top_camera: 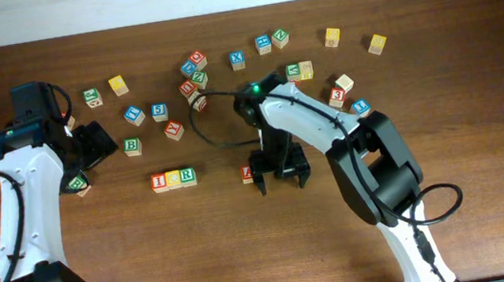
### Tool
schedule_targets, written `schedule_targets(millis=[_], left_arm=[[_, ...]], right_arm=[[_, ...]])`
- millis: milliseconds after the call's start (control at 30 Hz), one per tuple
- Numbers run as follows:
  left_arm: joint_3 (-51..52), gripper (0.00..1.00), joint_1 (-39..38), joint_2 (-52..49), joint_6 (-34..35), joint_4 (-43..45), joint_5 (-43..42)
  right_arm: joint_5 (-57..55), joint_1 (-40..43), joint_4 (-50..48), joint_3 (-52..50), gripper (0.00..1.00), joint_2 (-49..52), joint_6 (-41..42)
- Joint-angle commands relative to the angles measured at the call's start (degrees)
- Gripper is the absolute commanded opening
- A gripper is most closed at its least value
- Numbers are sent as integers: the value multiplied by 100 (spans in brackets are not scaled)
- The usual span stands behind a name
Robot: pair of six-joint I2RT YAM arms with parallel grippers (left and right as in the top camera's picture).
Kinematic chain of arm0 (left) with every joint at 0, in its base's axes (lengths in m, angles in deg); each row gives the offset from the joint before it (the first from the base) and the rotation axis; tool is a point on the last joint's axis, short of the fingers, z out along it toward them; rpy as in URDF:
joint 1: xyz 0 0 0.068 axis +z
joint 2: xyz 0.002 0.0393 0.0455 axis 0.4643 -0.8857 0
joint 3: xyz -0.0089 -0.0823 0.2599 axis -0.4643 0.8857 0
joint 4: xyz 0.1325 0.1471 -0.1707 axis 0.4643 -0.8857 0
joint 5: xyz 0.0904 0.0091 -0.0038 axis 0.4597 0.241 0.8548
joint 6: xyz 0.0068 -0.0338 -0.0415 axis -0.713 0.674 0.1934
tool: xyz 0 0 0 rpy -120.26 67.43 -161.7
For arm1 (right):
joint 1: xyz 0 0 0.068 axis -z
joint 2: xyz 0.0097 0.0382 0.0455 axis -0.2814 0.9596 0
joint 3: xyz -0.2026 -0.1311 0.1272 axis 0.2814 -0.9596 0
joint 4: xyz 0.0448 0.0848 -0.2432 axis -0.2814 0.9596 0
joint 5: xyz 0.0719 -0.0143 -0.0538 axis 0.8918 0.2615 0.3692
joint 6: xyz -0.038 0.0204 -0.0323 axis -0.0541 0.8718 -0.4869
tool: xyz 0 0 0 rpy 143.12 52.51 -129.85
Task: Spell out ICRA
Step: 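Open the right gripper and reposition it around the A block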
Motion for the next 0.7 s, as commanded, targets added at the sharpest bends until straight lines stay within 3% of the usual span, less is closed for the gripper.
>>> schedule_targets(millis=[0,300,500,667], left_arm=[[-13,99,17,17,35,-4,-42],[-13,99,17,17,35,-4,-39],[-13,99,17,17,35,-4,-42],[-13,99,17,17,35,-4,-39]], right_arm=[[-46,-140,7,-28,54,-48,-225],[-177,-20,-37,-17,61,-1099,-138],[-695,-48,-634,-219,70,-1086,-13],[-638,-264,-999,-708,72,-1082,31]])
